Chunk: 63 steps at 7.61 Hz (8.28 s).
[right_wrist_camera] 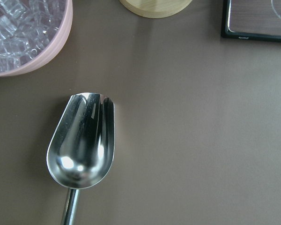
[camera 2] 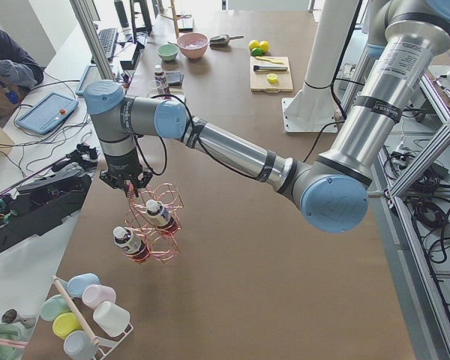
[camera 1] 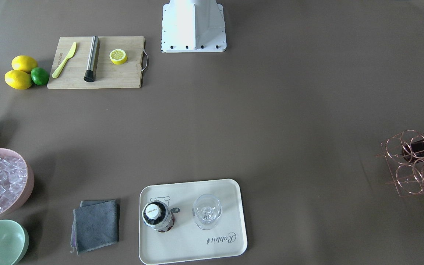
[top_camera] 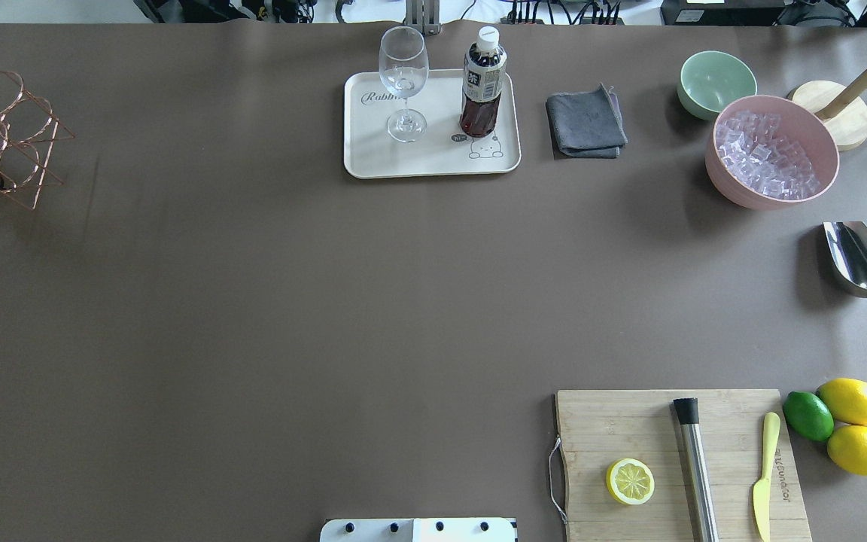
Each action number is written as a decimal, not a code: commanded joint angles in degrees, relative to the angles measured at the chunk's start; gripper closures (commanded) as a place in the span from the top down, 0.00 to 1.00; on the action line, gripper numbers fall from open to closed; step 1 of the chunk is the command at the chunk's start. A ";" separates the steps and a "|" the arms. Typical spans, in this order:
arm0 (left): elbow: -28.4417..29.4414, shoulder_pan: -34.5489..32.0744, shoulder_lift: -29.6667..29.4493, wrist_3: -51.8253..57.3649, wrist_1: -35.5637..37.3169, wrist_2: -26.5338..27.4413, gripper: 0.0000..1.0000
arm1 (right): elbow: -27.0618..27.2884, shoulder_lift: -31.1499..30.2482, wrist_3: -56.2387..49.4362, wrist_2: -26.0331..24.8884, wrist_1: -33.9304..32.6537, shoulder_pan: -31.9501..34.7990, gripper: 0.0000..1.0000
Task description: Take tea from basket to plate
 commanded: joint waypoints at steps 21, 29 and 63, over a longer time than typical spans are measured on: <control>8.44 1.81 -2.27 0.04 -9.55 -0.56 0.00 | -0.24 -1.71 -0.07 -0.15 0.43 0.00 1.00; 8.44 2.43 -2.01 -0.05 -9.55 -0.65 0.00 | -0.24 -1.71 -0.07 -0.24 0.43 0.35 1.00; -2.72 0.06 24.01 -84.16 -17.28 -4.43 0.98 | -0.24 -1.80 -0.07 -0.24 0.43 2.46 1.00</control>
